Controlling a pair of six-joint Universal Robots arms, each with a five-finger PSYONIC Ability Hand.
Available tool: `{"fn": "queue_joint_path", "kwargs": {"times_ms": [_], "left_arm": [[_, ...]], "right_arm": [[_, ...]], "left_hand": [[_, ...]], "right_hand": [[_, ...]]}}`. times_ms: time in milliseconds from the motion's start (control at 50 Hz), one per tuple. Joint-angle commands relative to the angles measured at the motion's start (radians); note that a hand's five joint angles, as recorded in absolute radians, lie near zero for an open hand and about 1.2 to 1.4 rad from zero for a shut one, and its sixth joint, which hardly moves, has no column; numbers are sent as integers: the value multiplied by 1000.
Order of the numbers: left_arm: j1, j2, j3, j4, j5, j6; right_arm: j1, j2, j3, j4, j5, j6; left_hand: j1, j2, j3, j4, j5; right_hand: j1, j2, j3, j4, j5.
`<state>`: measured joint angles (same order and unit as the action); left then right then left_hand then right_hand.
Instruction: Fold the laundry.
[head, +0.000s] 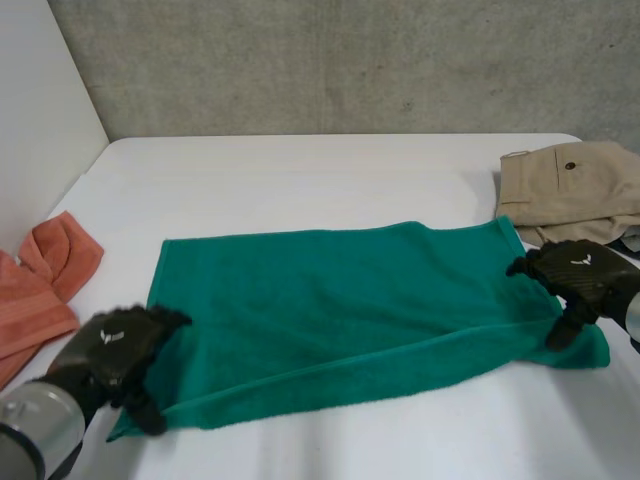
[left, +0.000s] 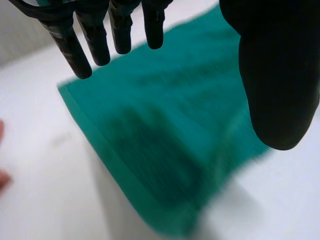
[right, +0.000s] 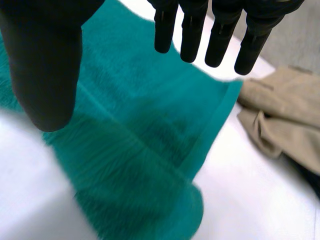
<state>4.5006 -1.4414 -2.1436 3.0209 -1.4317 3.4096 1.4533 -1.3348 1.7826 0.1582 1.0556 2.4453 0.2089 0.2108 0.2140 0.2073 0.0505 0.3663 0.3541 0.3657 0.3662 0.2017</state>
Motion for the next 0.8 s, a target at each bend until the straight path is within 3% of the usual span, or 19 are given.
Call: {"fn": "queue_joint_path", "kwargs": {"times_ms": [20, 260, 360, 440, 600, 700, 740, 760, 780, 800], "left_arm": [[3, 10, -29, -108, -35, -1], [-1, -73, -53, 56, -65, 7], [-8, -115, -44, 121, -102, 16], [-18, -132, -39, 145, -122, 29], [-35, -162, -35, 145, -133, 57], [-58, -163, -39, 119, -144, 73], [-61, -160, -36, 113, -156, 74], [-60, -157, -33, 113, -162, 74], [-58, -155, -32, 112, -165, 74], [-60, -149, -27, 108, -167, 74]], "right_arm": [[-43, 5, 20, 50, 17, -55], [-59, 66, 66, -51, -2, -108], [-54, 91, 83, -86, -15, -108], [-54, 89, 90, -101, -25, -106], [-50, 86, 87, -108, -25, -98], [-50, 86, 84, -101, -19, -100], [-50, 85, 84, -91, -16, -104], [-50, 83, 83, -83, -14, -109], [-48, 82, 81, -77, -14, -112], [-48, 80, 80, -69, -14, -118]], "left_hand": [[-34, -36, -40, -33, -50], [-7, -9, -13, -6, -24], [48, 46, 43, 50, 32], [86, 85, 81, 88, 70], [248, 246, 243, 250, 232], [424, 422, 419, 426, 408], [792, 790, 787, 794, 776], [1044, 1042, 1039, 1046, 1028], [1186, 1184, 1181, 1187, 1170], [1187, 1185, 1182, 1189, 1171]], "right_hand": [[96, 108, 97, 96, 86], [178, 190, 179, 178, 168], [357, 369, 357, 357, 347], [489, 501, 490, 489, 479], [484, 496, 484, 484, 474], [492, 504, 493, 492, 482], [688, 700, 688, 688, 678], [956, 969, 957, 956, 946], [1029, 1041, 1030, 1029, 1019], [1030, 1042, 1031, 1030, 1020]]}}
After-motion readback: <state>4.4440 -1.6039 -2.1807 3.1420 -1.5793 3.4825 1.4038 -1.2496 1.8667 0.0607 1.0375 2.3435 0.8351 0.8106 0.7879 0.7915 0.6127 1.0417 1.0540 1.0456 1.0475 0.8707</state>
